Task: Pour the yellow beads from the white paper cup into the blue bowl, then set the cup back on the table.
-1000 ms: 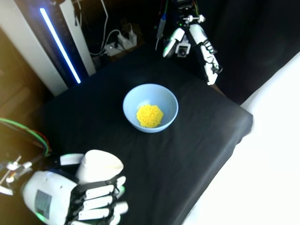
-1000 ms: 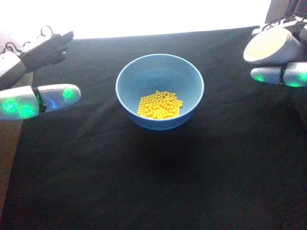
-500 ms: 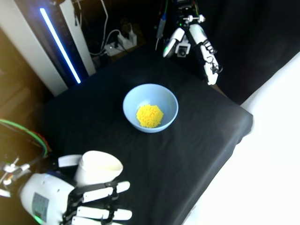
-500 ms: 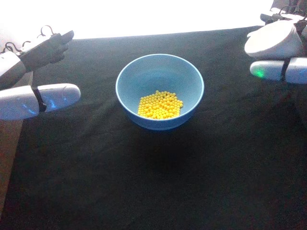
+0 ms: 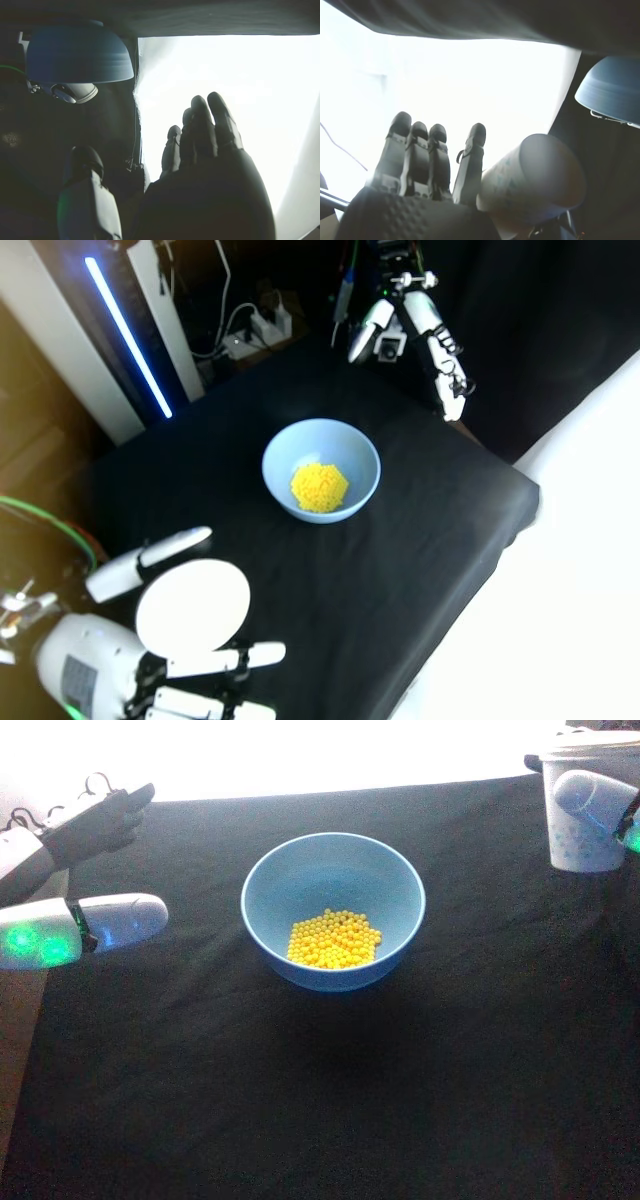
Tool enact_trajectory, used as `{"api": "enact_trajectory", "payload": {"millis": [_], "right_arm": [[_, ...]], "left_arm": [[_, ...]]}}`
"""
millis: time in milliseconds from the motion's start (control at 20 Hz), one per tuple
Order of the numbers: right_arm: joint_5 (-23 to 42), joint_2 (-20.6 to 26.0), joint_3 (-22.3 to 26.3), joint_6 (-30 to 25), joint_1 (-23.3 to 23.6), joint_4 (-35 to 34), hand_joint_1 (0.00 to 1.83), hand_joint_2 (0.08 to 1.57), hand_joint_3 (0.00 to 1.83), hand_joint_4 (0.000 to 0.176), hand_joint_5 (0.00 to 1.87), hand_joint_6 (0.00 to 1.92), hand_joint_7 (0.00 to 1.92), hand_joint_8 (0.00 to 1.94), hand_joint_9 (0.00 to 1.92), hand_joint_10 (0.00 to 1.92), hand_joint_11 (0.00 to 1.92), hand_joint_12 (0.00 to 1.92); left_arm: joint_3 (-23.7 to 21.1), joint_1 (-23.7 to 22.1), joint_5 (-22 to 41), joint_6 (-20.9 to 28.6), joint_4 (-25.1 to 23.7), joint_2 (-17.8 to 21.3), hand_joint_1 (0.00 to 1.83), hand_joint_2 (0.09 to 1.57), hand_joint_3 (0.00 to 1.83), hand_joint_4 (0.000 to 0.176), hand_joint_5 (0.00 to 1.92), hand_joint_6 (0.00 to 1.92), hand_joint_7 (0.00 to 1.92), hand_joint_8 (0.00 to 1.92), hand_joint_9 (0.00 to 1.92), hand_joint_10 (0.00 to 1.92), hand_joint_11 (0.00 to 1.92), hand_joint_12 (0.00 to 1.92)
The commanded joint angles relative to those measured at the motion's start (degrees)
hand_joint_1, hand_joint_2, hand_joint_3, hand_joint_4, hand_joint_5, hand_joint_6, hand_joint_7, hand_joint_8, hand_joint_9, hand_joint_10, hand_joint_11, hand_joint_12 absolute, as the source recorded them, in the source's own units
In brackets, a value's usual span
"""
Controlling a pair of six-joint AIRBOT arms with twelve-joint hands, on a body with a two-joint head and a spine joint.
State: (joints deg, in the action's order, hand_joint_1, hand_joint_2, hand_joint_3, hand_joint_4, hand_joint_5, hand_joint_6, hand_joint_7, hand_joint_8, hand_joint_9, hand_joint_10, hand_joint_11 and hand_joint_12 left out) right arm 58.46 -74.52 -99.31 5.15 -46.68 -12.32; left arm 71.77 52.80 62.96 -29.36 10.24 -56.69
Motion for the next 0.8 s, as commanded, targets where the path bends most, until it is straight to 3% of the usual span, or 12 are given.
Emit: {"api": "enact_trajectory", "payload": {"millis": [0,100,150,300,350,450,750], "right_arm": [[6.75,0.58,-0.45,-0.64,0.13,-1.77,0.0,0.9,0.0,0.139,0.51,0.0,0.23,0.0,0.13,0.0,0.0,0.4],[6.73,0.64,-0.44,-0.01,-0.59,-1.77,0.0,0.93,0.0,0.171,0.38,0.0,0.22,0.0,0.15,0.0,0.0,0.57],[6.64,0.61,-0.4,1.7,-0.9,-1.77,0.0,0.94,0.0,0.176,0.26,0.0,0.24,0.0,0.19,0.01,0.0,0.64],[6.64,0.44,-0.45,2.17,-1.12,-1.78,0.0,0.92,0.0,0.176,0.17,0.0,0.23,0.0,0.19,0.0,0.0,0.56],[6.66,0.47,-0.52,2.27,-1.15,-1.78,0.0,0.92,0.0,0.176,0.13,0.0,0.25,0.01,0.21,0.01,0.0,0.56],[6.74,0.45,-0.8,2.87,-1.15,-1.78,0.0,0.93,0.0,0.176,0.1,0.0,0.28,0.0,0.22,0.0,0.0,0.57],[8.13,0.96,-1.34,5.53,-1.15,-1.79,0.0,0.97,0.0,0.176,0.06,0.0,0.29,0.0,0.23,0.01,0.0,0.6]], "left_arm": [[0.43,-0.24,7.02,0.47,1.01,0.08,0.35,0.95,0.0,0.115,0.08,0.0,0.18,0.0,0.28,0.0,0.0,0.51],[0.46,-0.24,6.95,0.46,1.01,0.05,0.34,0.94,0.0,0.137,0.08,0.0,0.16,0.0,0.26,0.0,0.0,0.48],[0.59,-0.24,6.93,0.46,1.01,-0.2,0.35,0.95,0.0,0.119,0.08,0.0,0.14,0.0,0.26,0.0,0.0,0.53],[0.85,-0.21,6.89,0.48,1.0,-0.7,0.36,0.95,0.0,0.122,0.09,0.0,0.14,0.0,0.27,0.0,0.0,0.51],[0.93,-0.2,6.87,0.5,0.98,-0.83,0.37,0.95,0.0,0.111,0.09,0.0,0.16,0.01,0.27,0.0,0.0,0.52],[1.35,-0.19,6.58,0.59,0.81,-1.3,0.37,0.95,0.0,0.12,0.1,0.0,0.17,0.0,0.27,0.0,0.0,0.51],[3.84,1.51,6.85,2.92,0.67,-4.09,0.34,0.96,0.0,0.116,0.1,0.0,0.15,0.0,0.27,0.0,0.0,0.58]]}}
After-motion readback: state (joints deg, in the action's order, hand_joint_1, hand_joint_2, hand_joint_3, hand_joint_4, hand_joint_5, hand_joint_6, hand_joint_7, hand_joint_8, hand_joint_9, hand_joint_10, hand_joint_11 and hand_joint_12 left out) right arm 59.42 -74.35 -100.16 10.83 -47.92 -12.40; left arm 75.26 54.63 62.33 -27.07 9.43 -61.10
